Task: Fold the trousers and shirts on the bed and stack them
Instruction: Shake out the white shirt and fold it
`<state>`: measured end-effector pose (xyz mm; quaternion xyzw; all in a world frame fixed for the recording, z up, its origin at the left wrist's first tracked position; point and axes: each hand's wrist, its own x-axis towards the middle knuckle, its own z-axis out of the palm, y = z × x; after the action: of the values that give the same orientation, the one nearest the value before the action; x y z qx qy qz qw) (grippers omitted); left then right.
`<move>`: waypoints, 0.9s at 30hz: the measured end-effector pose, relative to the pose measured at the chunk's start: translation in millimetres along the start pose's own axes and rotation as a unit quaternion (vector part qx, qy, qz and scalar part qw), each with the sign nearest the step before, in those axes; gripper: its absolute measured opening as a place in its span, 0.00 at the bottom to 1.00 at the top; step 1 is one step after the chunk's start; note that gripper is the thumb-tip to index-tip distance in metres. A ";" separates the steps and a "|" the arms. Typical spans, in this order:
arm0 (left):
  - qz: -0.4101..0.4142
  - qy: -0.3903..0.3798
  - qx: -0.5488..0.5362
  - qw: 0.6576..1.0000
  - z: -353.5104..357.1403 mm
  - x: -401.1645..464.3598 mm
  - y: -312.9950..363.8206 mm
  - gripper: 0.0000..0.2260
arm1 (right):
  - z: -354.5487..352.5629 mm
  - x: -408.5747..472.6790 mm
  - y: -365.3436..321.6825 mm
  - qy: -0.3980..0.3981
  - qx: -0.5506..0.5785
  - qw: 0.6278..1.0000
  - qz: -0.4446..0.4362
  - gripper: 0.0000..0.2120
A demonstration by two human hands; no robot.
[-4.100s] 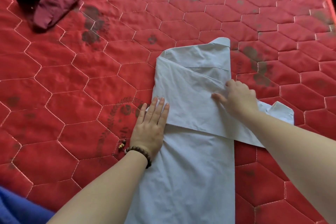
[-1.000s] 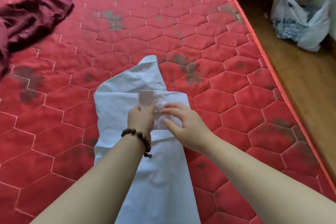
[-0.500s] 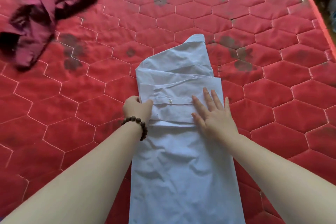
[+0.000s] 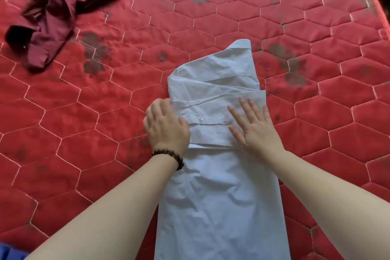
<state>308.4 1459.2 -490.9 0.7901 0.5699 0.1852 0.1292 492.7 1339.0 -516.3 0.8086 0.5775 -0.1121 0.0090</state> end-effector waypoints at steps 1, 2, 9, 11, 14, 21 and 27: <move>0.065 -0.013 0.043 0.997 2.7 -0.9 0.3 0.26 | 0.1 4.3 -2.8 0.017 0.009 1.000 0.011 0.28; 0.114 -0.026 0.090 0.989 5.0 -1.2 0.5 0.30 | 1.2 8.8 -5.5 0.020 0.011 1.000 0.017 0.28; 0.275 -0.178 0.146 0.933 31.3 -7.8 -3.8 0.26 | 22.2 15.3 -10.8 0.027 -0.003 0.999 0.028 0.30; 0.262 -0.205 0.178 0.926 39.7 -10.2 -11.2 0.28 | 23.1 15.0 -8.4 0.037 0.005 0.999 0.033 0.31; 0.242 -0.186 0.187 0.934 42.2 -12.1 -14.5 0.29 | 23.6 14.9 -8.2 0.037 0.006 0.997 0.060 0.30; 0.232 -0.188 0.190 0.935 46.7 -4.0 -14.1 0.33 | 22.2 15.4 -2.1 0.025 0.013 0.998 0.062 0.30; 0.213 -0.208 0.227 0.927 40.9 -3.7 -4.9 0.33 | 11.3 12.3 -12.9 -0.023 -0.024 0.996 0.088 0.30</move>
<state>321.2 1457.6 -530.2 0.9217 0.3757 -0.0950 0.0195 482.5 1353.1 -528.1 0.8529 0.5064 -0.1161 0.0515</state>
